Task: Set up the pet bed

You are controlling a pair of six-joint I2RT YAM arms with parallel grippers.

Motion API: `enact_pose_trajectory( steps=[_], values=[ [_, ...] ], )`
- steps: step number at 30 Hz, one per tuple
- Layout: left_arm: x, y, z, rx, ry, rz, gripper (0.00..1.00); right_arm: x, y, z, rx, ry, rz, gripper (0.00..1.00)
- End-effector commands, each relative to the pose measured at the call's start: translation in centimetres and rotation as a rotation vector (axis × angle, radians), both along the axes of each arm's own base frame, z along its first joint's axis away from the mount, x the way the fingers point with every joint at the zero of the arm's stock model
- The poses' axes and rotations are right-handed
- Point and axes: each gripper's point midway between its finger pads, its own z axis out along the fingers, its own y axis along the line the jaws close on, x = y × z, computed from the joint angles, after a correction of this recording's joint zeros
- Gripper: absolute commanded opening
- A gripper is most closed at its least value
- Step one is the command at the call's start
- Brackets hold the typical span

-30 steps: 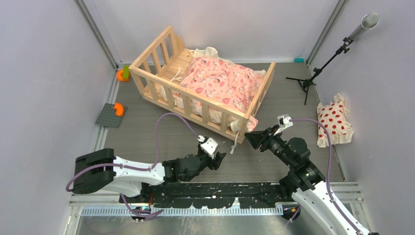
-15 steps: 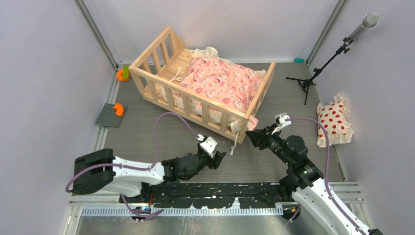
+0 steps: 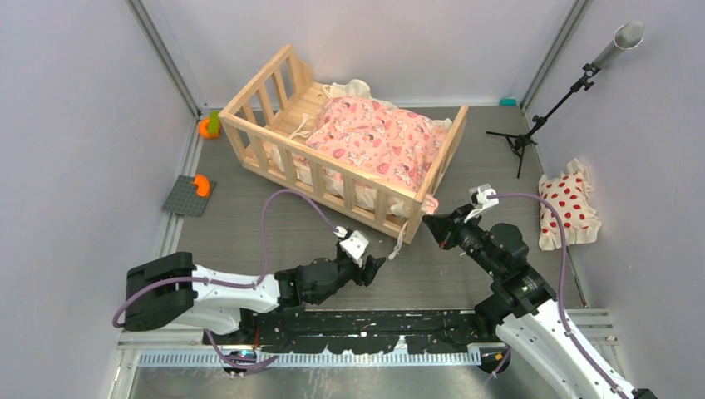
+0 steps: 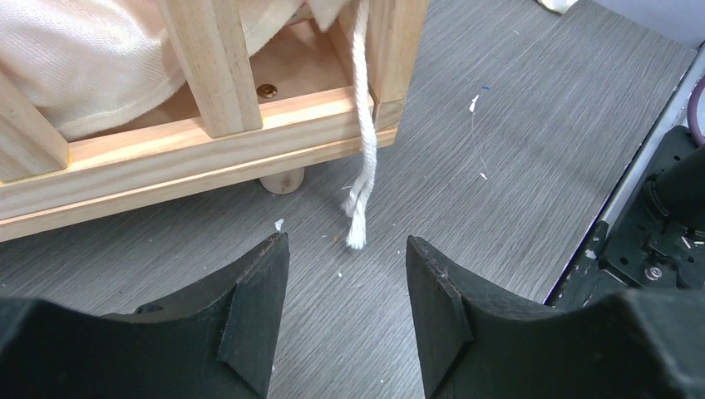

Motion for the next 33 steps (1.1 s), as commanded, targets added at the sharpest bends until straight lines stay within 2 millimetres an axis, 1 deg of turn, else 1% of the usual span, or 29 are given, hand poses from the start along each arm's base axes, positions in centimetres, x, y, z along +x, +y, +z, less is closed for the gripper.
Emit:
enact_pose_trajectory(
  steps=[1,5,7,12,14,18,21,27,33],
  values=[
    [0.5,-1.0,2.2,-0.062,-0.041,-0.035,0.55,0.4,-1.0,4.0,-0.023,-0.045,-0.05,0.02],
    [1.2,-1.9,3.3,-0.097,-0.047,-0.09,0.56,0.2,-1.0,4.5,-0.061,-0.004,-0.038,0.01],
    [1.5,-2.6,3.4,-0.094,-0.058,-0.117,0.57,0.2,-0.8,4.5,-0.07,0.011,-0.024,0.01],
    [2.6,-4.3,2.7,-0.073,-0.08,-0.144,0.58,0.3,-0.2,4.0,-0.08,0.038,0.0,0.01],
    [2.9,-4.9,2.8,-0.079,-0.099,-0.146,0.58,0.3,-0.2,3.9,-0.082,0.04,0.003,0.01],
    [3.8,-5.4,3.3,-0.118,-0.146,-0.132,0.54,0.1,-0.2,3.9,-0.081,0.038,0.006,0.01],
    [4.2,-5.8,3.2,-0.129,-0.178,-0.133,0.52,0.0,-0.2,3.8,-0.083,0.039,0.011,0.01],
    [4.7,-6.6,2.3,-0.152,-0.18,-0.131,0.5,-0.1,-0.2,3.7,-0.087,0.042,0.017,0.01],
    [5.4,-6.8,1.8,-0.195,-0.158,-0.118,0.47,-0.3,-0.1,3.6,-0.087,0.045,0.028,0.01]
  ],
)
